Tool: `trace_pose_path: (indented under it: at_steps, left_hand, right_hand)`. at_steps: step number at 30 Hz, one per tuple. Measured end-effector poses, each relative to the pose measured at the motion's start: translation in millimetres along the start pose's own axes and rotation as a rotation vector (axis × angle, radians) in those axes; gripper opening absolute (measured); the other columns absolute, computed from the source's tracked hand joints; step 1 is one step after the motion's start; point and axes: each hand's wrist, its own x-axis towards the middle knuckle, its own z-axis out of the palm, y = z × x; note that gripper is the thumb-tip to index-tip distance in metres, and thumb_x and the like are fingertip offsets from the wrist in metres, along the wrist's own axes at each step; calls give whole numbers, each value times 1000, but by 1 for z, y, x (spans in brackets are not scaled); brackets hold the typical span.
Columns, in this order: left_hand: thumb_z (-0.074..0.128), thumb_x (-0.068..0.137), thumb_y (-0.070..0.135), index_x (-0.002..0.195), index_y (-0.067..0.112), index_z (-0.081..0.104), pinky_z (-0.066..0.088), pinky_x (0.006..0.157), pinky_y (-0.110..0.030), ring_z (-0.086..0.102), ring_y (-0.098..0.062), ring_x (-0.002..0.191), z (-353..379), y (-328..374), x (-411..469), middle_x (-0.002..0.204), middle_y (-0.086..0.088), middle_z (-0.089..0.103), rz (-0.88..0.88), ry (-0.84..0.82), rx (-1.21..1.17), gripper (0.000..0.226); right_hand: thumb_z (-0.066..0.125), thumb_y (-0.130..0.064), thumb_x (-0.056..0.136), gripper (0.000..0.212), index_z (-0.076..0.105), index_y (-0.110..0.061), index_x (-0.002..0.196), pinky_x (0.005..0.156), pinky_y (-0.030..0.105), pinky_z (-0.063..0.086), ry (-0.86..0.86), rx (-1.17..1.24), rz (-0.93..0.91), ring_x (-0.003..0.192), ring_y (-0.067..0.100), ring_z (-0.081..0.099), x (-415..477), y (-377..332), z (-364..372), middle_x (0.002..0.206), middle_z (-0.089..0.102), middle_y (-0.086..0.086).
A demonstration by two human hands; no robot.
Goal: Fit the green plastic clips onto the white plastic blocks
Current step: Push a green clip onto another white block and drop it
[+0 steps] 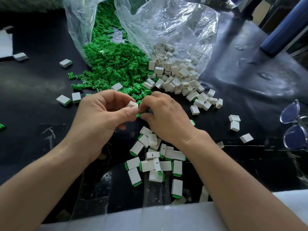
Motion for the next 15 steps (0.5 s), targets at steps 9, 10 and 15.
trace_pose_path:
  at_steps: [9,10,15]
  left_hand:
    - [69,58,19,76,13,66,49,49,-14,66,-6,59,0,-1,1,64,3,70,-26,-18,-17,18]
    - [69,59,18,76,13,66,50,50,-15,66,-7,59,0,-1,1,64,3,70,-28,-21,-21,18]
    - [69,68,5,76,13,66,50,51,-15,66,-7,59,0,-1,1,63,2,69,-36,-34,-30,11]
  right_hand:
    - [42,-9,95,24,62,-10,107,75,24,31,69,57,19,100,24,51,2,4,0,105,57,8]
    - [42,-10,95,22,63,-9,103,77,26,33,110,143,59,95,23,53,2,4,-3,98,59,6]
    - [41,-20,98,26,56,-20,77,52,16,41,157,738,253,52,3,53,2,5,-18,64,55,-6]
